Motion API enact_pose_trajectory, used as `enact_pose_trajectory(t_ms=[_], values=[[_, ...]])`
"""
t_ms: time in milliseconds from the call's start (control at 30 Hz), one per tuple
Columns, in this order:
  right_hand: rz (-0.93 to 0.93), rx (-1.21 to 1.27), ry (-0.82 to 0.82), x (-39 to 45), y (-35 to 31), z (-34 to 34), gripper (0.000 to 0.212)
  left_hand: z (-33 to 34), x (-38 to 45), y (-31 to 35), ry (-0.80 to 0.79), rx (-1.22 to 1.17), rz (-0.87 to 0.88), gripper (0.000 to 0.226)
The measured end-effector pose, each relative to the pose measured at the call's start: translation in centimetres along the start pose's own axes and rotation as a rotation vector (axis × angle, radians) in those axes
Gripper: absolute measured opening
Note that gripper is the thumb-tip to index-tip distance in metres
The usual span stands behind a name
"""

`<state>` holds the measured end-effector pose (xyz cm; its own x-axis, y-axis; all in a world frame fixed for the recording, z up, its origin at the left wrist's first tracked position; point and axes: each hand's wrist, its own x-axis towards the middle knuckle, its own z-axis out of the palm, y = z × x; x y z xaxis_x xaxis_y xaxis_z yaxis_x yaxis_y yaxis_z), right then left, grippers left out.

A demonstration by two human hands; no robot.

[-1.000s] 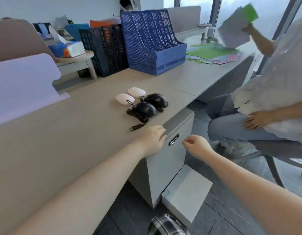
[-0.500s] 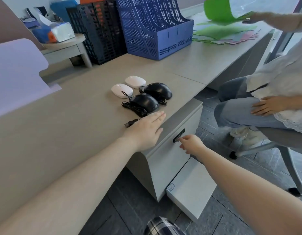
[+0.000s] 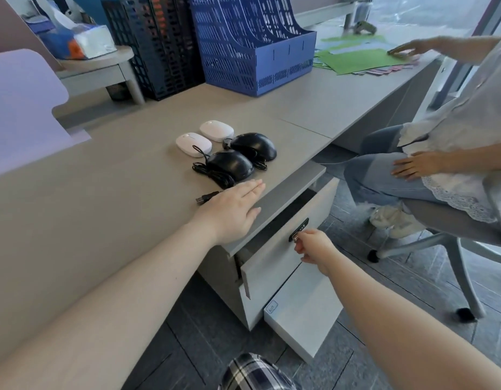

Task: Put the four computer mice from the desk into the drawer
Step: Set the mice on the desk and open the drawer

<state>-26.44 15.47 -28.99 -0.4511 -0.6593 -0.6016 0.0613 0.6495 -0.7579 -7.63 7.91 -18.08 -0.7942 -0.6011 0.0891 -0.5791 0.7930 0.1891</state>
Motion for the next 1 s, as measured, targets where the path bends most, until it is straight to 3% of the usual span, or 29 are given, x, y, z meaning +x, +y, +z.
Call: enact_pose_trajectory(t_ms=[67,167,233,300,367,567,867,1000], values=[[-0.068,-0.167,0.111,-0.9,0.3,-1.8,0.016,-0.1,-0.1,0.1,-0.005,0.006,0.0,0.054],[-0.43,-0.605,0.387,-2.2,0.3,-3.6,0.043,-0.2,-0.1,0.4,-0.012,0.025,-0.006,0.055],[-0.68,-0.784,0.315,-3.1,-0.3,-3.3,0.055,-0.3,-0.3,0.6,-0.023,0.044,-0.02,0.055],[-0.776,-1.046,0.148,-3.4,-0.8,-2.5,0.048,-0.4,-0.5,0.8,-0.028,0.064,-0.036,0.056],[-0.744,-1.194,0.105,-3.8,-1.2,-2.1,0.04,-0.5,-0.7,1.0,-0.034,0.07,-0.051,0.057],[-0.515,-1.253,0.122,-6.0,-1.8,-3.9,0.033,-0.5,-1.5,1.5,-0.041,0.063,-0.09,0.059],[-0.316,-1.365,0.143,-8.9,-0.2,-8.5,0.014,-1.0,-3.2,2.4,-0.051,0.074,-0.133,0.061],[-0.229,-1.361,0.148,-9.4,0.6,-9.8,0.021,-1.1,-3.6,2.6,-0.069,0.037,-0.145,0.06]])
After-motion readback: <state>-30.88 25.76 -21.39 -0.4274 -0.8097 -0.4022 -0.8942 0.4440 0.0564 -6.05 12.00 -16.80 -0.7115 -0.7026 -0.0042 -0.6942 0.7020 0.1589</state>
